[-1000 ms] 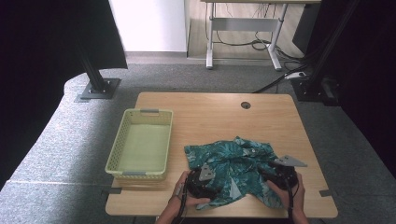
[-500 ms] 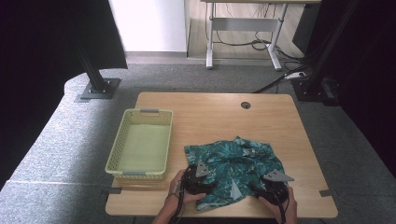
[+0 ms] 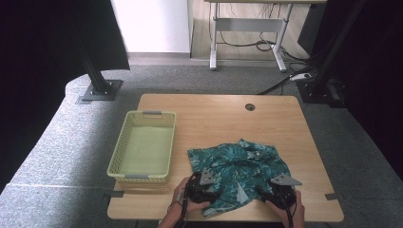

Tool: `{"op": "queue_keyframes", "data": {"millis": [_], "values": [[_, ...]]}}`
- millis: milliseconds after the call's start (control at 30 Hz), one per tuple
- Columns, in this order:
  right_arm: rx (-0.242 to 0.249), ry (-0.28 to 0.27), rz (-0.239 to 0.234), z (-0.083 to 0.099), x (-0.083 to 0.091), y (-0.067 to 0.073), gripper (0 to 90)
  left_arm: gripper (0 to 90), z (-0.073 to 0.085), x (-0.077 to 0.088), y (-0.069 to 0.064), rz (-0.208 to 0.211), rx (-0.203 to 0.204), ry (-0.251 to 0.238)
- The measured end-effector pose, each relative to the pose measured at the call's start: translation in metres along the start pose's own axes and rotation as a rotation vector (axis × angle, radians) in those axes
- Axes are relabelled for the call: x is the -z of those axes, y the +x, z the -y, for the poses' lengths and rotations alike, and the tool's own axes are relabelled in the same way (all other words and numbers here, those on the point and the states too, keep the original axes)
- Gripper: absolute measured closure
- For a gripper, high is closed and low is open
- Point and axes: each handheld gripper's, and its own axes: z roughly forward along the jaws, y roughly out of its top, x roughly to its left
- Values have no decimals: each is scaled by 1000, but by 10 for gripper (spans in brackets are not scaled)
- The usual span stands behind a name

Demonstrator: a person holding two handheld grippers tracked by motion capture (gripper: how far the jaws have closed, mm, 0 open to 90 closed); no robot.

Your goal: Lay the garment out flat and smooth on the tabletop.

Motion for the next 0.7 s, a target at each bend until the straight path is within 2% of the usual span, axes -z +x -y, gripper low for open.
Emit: {"op": "queue_keyframes", "data": {"millis": [100,200,300,367,467,533,600,700], "values": [[-12,22,14,-1,2,-10,407,490,3,0,-12,33,-6,-17],[-27,65,30,-9,-1,-22,394,485,1,-5,-31,41,-28,-14],[-39,107,41,-20,-7,-36,387,431,-7,-10,-49,54,-86,33],[-46,122,45,-27,-13,-43,385,416,-15,-9,-55,64,-123,39],[-96,99,37,-32,-17,-49,396,417,-28,-2,-50,71,-114,-8],[-124,38,33,-33,-12,-46,410,413,-36,3,-40,49,-102,-33],[-120,-15,35,-34,-5,-37,414,411,-41,6,-26,33,-66,-53],[-91,-51,17,-35,4,-20,414,411,-45,5,-4,-3,-9,-62]]}}
